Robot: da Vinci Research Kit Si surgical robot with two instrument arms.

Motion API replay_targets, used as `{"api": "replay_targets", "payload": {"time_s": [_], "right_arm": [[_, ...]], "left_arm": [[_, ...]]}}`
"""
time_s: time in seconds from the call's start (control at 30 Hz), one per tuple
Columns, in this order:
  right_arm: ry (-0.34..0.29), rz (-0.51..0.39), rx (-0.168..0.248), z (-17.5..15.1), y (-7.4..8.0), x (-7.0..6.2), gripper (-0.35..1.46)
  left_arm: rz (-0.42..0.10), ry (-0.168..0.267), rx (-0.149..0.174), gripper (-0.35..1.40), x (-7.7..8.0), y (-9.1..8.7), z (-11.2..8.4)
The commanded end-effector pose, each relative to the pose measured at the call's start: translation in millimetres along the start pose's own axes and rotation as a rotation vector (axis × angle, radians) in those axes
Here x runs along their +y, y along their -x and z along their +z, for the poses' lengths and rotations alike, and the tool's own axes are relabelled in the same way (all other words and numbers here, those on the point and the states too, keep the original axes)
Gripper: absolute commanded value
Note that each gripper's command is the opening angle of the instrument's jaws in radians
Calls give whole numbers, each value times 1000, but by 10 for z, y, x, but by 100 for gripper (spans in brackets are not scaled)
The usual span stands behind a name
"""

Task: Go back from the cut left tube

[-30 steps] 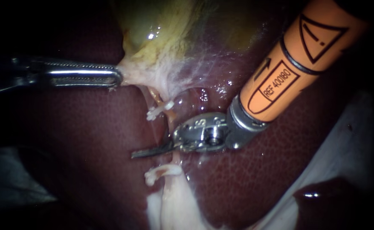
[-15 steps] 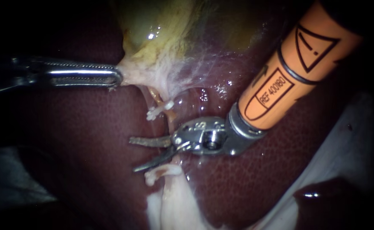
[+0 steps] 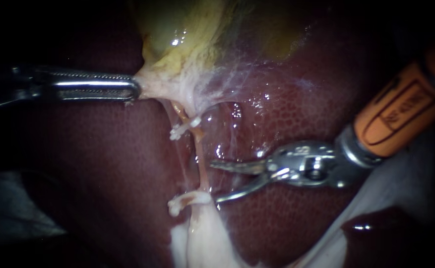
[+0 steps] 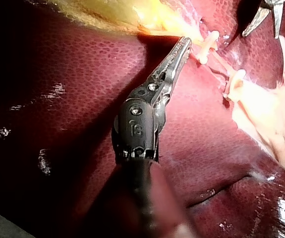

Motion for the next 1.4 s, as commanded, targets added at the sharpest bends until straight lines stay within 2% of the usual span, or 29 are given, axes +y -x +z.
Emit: {"api": "replay_targets", "payload": {"time_s": [0.03,0.07,0.23,0.3,0.37,0.47,0.53,0.6,0.7,0.93,1.23,1.3,1.4], "right_arm": [[20,-26,-12,-8,-2,2,145],[43,-48,-27,-16,-4,3,145],[162,-154,-186,-48,-9,10,145],[201,-174,-229,-57,-9,12,145],[236,-198,-251,-64,-9,13,145],[281,-210,-266,-69,-10,14,145],[279,-215,-270,-69,-10,14,145],[244,-211,-266,-69,-10,14,145],[239,-210,-265,-69,-10,14,145],[240,-210,-265,-69,-10,14,145],[235,-227,-267,-68,-9,15,145],[219,-243,-266,-66,-10,16,145],[151,-241,-255,-58,-12,17,145]], "left_arm": [[0,0,0,-35,0,0,1],[0,0,0,-35,0,0,1],[0,0,0,-35,0,0,1],[0,0,0,-35,0,0,1],[1,0,0,-35,0,1,1],[2,-2,1,-35,-1,3,4],[4,-4,1,-35,-1,6,7],[6,-7,2,-35,-2,11,13],[11,-12,7,-35,-3,18,22],[21,-12,-18,-35,-5,36,44],[18,-8,-24,-35,-6,40,48],[17,-7,-25,-35,-6,39,47],[15,-3,-26,-35,-7,35,42]]}}
